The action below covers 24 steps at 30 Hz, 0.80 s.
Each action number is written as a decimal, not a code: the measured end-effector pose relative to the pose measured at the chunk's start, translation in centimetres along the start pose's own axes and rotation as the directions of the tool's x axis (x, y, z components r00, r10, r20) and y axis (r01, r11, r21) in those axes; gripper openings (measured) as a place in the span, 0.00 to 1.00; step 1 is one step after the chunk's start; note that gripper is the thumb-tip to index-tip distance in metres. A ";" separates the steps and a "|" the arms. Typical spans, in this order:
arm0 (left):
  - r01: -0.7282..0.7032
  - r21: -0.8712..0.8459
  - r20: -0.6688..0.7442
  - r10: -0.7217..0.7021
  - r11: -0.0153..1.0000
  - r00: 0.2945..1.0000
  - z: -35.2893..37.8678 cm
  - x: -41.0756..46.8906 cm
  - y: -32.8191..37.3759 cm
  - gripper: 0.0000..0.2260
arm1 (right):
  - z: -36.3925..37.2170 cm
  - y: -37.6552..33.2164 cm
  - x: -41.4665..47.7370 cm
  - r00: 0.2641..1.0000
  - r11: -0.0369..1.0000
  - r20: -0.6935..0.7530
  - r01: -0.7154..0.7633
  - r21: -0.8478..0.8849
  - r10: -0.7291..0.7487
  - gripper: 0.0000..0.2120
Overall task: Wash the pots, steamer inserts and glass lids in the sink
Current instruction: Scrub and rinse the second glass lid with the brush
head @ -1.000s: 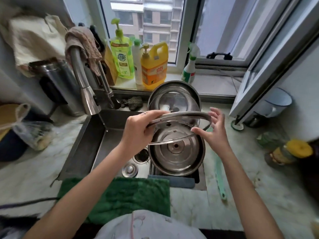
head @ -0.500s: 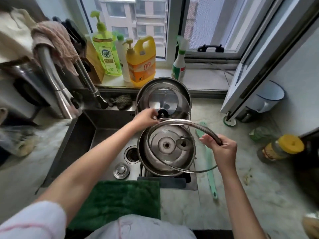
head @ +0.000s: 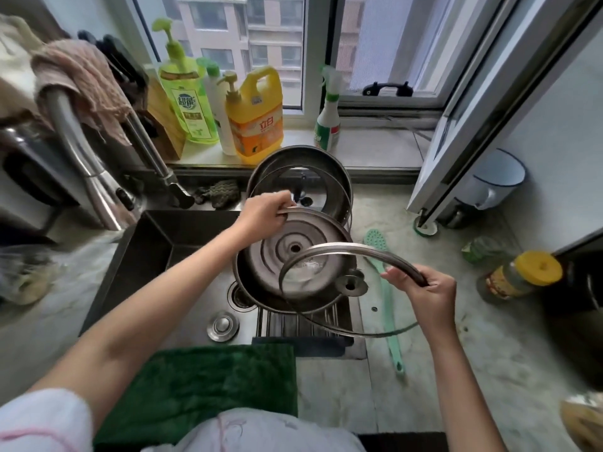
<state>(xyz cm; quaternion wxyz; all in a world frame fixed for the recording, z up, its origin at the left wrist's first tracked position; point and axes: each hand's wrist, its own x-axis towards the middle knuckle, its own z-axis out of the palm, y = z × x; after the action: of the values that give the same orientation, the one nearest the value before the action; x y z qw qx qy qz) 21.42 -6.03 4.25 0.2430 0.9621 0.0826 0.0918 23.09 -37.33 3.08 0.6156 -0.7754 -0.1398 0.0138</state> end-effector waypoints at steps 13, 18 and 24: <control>-0.354 0.284 -0.364 0.442 0.891 0.820 -7.1 -7.3 0.9 0.23 | 2.5 -0.5 -1.2 0.988 0.985 0.059 0.149 -0.090 -0.144 0.07; -0.434 0.258 -0.531 0.502 0.863 0.683 -8.1 -9.6 1.0 0.17 | 2.7 -0.1 -1.9 0.981 0.971 0.057 0.191 -0.142 -0.185 0.14; -0.489 0.283 -0.576 0.554 0.825 0.601 -9.8 -10.7 2.0 0.14 | 2.8 -0.1 -2.5 0.974 0.964 0.048 0.228 -0.139 -0.223 0.13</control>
<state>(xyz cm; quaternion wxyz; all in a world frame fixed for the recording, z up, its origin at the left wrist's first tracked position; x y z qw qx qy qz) 9.18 -5.49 12.23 0.1162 0.8642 -0.1207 0.4745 20.15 -35.24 2.09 0.5535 -0.7965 -0.2375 -0.0539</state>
